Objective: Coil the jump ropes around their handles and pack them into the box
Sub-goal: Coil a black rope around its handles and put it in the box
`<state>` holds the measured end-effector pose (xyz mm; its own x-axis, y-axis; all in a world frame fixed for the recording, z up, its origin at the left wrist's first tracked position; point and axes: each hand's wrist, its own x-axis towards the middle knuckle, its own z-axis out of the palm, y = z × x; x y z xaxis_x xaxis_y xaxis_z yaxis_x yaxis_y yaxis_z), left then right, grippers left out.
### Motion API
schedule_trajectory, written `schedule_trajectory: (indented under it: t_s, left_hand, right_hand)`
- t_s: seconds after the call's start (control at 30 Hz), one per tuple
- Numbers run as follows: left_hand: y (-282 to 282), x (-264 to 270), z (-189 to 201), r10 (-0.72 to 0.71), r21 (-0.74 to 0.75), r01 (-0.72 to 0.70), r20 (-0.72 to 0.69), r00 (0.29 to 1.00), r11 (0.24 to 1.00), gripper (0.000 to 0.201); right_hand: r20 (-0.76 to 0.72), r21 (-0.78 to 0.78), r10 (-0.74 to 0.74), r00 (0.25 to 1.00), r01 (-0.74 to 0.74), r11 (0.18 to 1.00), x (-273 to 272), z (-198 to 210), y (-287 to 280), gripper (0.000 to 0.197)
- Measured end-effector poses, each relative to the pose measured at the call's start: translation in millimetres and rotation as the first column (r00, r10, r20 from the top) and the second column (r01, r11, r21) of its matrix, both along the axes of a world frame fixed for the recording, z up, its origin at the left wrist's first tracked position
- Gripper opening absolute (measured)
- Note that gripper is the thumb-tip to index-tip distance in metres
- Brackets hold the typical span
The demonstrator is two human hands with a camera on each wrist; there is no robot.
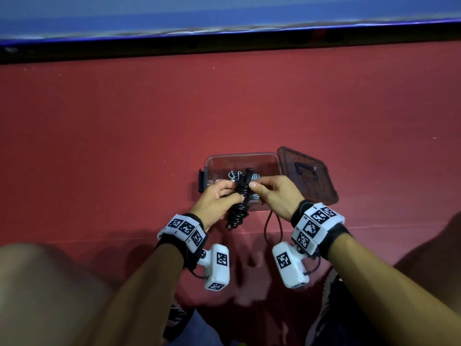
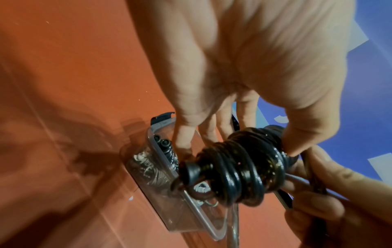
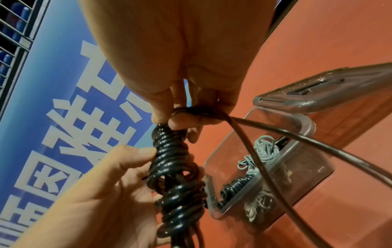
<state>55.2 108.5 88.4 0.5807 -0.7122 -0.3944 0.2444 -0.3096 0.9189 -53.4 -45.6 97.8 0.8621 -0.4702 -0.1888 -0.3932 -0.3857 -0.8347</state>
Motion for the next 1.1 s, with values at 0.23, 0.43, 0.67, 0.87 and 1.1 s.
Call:
schedule_trajectory:
  t_s: [0.23,0.43,0.67,0.87,1.1]
  left_hand:
    - [-1.8,0.6,-8.6,0.002,0.001,-0.002,0.089,0.996,1.000,0.034]
    - [0.3,0.3,-14.4,-0.088,0.034,0.083,0.193,0.977,0.996,0.069]
    - [0.8,3.6,-9.8,0.025,-0.036,-0.019,0.179,0.984,0.999,0.053]
    - [-1.5,4.8,-12.3,0.058,-0.052,-0.053,0.096,0.994,0.997,0.037]
    - [2.1,2.9,-10.9,0.016,-0.094,-0.020,-0.045,0.999,0.995,0.037]
  right_hand:
    - [-0.026,0.076,-0.135,0.990,0.137,0.988,1.6,-7.0,-1.2,0.034]
    - [0.015,0.068,-0.197,0.980,0.196,0.978,1.0,-9.6,6.8,0.038]
    - [0.060,0.125,-0.073,0.995,0.065,0.990,2.6,-6.4,8.5,0.021]
    - [0.079,0.172,-0.139,0.987,0.124,0.977,2.5,-0.6,8.0,0.009]
    - [0.129,0.301,-0.151,0.980,0.106,0.948,-1.2,4.5,7.0,0.019]
